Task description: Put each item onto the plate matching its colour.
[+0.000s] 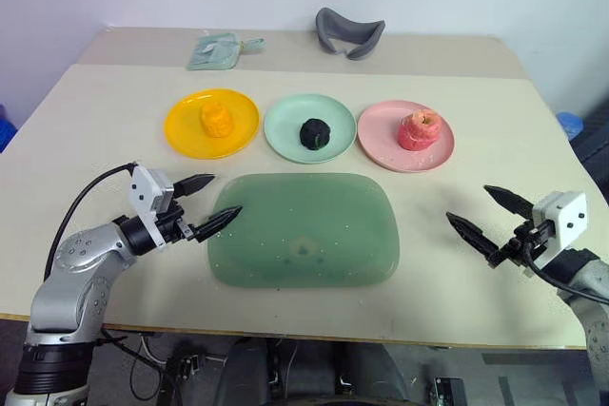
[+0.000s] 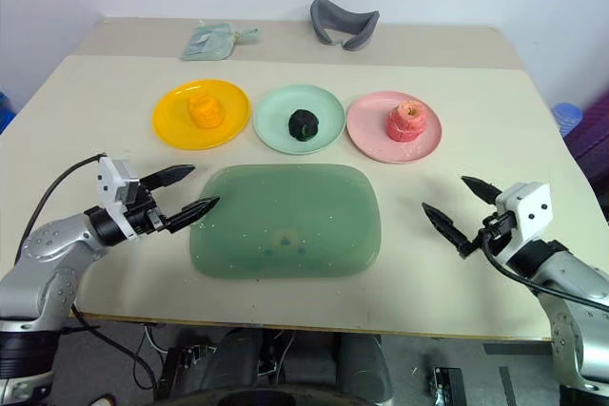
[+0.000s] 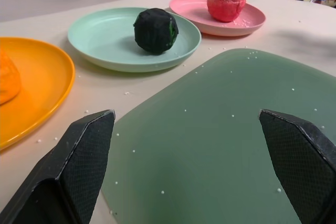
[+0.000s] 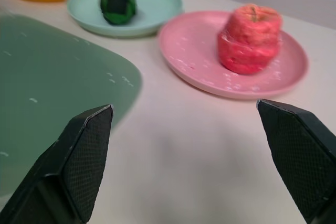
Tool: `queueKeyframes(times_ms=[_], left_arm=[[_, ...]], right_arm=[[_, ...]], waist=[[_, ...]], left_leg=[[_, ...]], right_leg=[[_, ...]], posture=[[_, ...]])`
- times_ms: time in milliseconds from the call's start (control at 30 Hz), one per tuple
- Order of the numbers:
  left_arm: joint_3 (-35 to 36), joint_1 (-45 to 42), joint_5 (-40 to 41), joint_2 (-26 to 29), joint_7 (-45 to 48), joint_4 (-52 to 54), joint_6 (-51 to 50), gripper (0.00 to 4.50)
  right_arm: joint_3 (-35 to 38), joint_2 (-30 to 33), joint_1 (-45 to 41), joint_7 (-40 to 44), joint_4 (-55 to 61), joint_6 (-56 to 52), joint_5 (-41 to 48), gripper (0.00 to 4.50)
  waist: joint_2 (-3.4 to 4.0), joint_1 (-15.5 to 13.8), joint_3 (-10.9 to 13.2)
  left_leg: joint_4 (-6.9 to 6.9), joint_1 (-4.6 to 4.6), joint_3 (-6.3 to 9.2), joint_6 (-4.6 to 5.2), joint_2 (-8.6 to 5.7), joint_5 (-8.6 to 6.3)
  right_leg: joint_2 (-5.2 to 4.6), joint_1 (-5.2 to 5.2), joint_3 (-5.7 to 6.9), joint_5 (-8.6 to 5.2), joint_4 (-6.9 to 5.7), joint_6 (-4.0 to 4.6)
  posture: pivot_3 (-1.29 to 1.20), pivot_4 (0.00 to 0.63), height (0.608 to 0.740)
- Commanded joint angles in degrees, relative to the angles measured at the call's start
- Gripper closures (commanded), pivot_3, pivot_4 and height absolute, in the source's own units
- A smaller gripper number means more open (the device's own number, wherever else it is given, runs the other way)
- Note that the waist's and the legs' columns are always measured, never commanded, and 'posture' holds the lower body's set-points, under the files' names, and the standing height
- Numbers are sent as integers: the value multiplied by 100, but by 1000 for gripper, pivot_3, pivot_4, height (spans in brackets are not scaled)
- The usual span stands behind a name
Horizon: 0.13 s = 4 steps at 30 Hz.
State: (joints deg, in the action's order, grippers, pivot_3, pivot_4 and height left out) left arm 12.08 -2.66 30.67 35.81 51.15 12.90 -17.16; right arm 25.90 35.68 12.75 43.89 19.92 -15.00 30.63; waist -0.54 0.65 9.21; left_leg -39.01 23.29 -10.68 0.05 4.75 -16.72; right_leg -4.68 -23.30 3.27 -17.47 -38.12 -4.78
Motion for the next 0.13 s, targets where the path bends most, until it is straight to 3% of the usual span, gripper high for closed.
queueKeyframes(times_ms=[33, 133], left_arm=[[52, 31, 90, 40, 51, 255, 22, 0], [39, 44, 133, 89, 82, 312, -95, 0]], right_arm=[[75, -59, -19, -17, 123, -4, 175, 37], [54, -123, -42, 9, 28, 7, 236, 37]], waist=[[-2, -1, -1], [-2, -1, -2]], left_leg=[[-1, 0, 0, 1, 0, 0], [-1, 0, 1, 1, 0, 0]], right_leg=[[0, 0, 0, 0, 0, 0], [1, 1, 0, 0, 0, 0]], posture=[[0, 150, 740], [0, 150, 740]])
